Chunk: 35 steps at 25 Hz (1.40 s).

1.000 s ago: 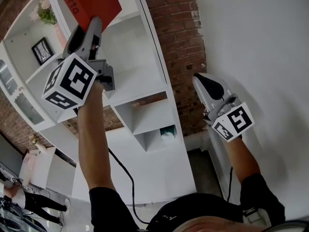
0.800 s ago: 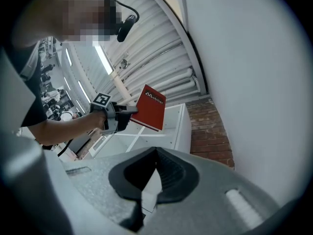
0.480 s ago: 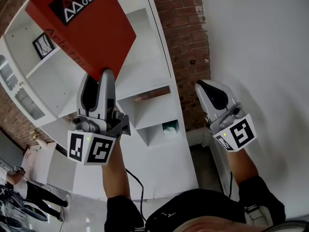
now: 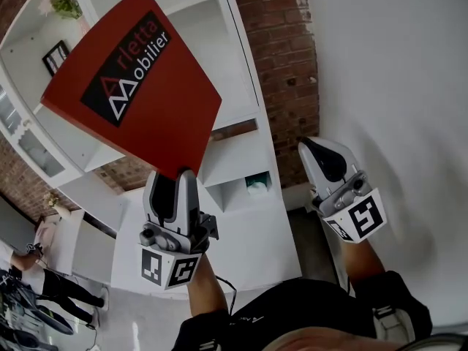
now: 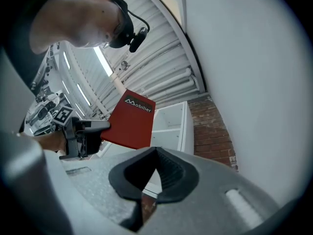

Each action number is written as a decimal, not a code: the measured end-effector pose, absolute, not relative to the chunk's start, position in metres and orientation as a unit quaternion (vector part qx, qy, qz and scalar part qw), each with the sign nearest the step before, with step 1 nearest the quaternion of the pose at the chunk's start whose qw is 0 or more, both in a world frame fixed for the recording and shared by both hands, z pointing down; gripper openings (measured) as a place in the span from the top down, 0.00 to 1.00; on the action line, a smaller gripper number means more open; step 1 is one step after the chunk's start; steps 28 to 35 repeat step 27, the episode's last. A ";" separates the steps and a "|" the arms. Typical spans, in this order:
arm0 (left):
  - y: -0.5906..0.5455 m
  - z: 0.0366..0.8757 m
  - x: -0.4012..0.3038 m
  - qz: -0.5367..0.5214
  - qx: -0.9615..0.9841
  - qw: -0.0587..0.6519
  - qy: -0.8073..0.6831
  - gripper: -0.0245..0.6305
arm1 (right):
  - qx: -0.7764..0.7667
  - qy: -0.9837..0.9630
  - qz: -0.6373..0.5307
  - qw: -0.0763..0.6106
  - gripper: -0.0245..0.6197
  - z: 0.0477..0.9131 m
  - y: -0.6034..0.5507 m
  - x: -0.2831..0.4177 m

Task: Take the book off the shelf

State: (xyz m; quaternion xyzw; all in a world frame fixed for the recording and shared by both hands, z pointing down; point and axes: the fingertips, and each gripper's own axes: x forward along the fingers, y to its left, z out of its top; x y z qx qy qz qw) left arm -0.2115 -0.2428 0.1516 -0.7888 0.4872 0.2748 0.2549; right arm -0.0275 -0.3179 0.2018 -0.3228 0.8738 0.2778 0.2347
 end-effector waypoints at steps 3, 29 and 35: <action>-0.238 0.151 -0.206 0.282 -0.790 0.255 0.481 0.70 | -0.323 0.878 0.266 0.231 0.96 0.207 -0.319 -0.028; -0.234 0.145 -0.207 0.268 -0.796 0.247 0.484 0.70 | -0.332 0.881 0.258 0.217 0.96 0.199 -0.307 -0.029; -0.234 0.145 -0.207 0.268 -0.796 0.247 0.484 0.70 | -0.332 0.881 0.258 0.217 0.96 0.199 -0.307 -0.029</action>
